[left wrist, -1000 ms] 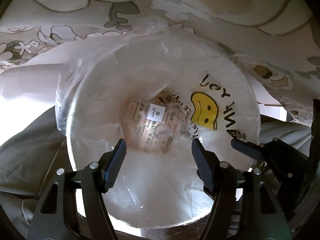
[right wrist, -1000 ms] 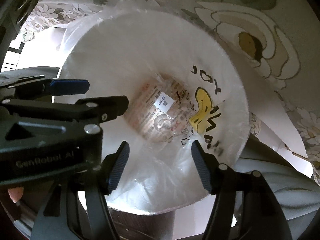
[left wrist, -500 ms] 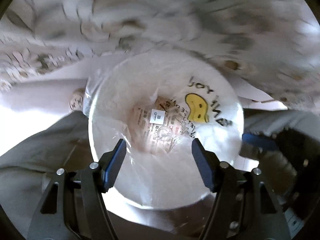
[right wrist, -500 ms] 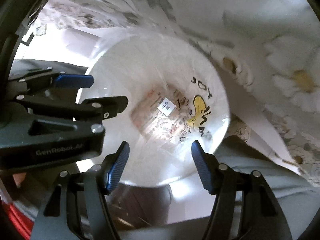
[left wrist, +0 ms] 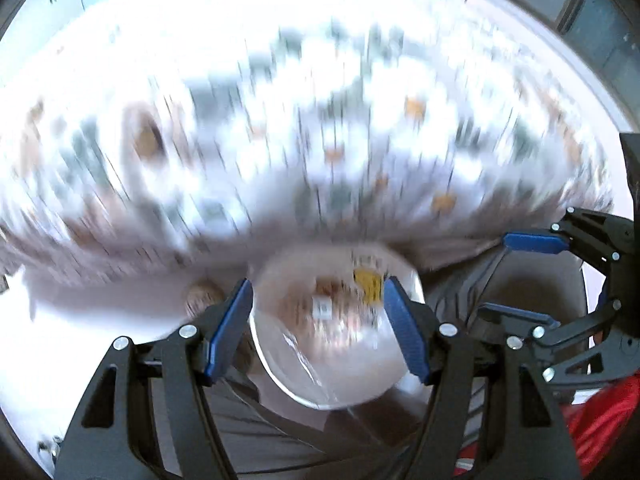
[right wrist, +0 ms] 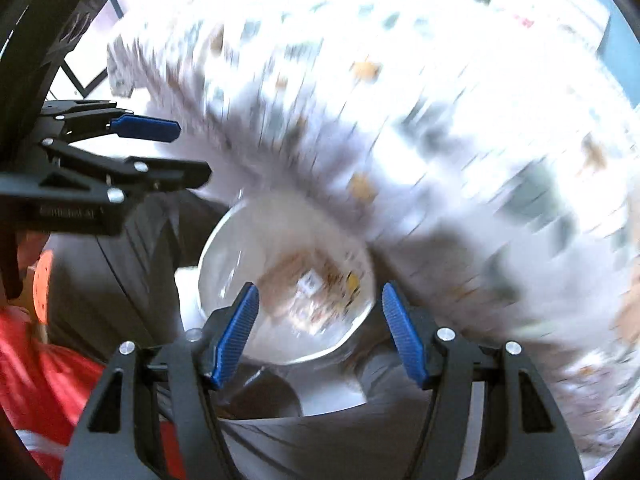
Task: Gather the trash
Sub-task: 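Move both open tools back toward the toys on the bed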
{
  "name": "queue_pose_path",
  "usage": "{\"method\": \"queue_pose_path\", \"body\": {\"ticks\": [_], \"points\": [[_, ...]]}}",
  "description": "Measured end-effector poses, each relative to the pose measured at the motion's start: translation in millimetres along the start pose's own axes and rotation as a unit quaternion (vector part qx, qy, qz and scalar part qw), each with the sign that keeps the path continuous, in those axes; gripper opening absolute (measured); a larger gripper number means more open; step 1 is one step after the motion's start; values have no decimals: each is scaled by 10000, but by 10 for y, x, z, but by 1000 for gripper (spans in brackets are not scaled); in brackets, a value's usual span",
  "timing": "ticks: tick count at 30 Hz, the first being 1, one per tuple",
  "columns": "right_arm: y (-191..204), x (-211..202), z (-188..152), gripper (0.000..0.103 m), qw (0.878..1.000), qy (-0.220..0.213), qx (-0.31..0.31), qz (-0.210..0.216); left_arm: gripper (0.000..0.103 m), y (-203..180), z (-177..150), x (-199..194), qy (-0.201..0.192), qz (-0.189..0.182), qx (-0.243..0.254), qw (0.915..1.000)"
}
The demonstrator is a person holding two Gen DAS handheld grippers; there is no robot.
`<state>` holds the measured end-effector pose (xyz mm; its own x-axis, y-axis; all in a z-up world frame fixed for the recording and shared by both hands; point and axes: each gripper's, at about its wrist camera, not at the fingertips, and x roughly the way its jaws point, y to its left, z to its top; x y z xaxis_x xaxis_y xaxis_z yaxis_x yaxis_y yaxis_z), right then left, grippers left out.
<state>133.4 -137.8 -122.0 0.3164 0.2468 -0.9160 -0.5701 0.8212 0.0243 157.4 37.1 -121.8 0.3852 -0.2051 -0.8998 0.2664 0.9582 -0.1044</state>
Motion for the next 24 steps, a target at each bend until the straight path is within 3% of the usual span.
{"method": "queue_pose_path", "body": {"ticks": [7,10,15,21,24], "points": [[-355,-583,351,71,9965,-780,160,-255,74,15,581,-544,-814,142,330,9960],[-499,-830,527,73,9929,-1098,257,-392,74,38,874,-616,-960,265,564,9934],[-915,-1048,836,74,9867,-1448,357,-648,80,23,1346,-574,-1207,340,905,9880],[-1404,-1148,1263,74,9794,-1705,526,-949,80,-19,1953,-437,-1539,579,1458,9756],[-1678,-1121,1471,79,9777,-1769,577,-975,81,11,2250,-289,-1521,444,1583,9746]]}}
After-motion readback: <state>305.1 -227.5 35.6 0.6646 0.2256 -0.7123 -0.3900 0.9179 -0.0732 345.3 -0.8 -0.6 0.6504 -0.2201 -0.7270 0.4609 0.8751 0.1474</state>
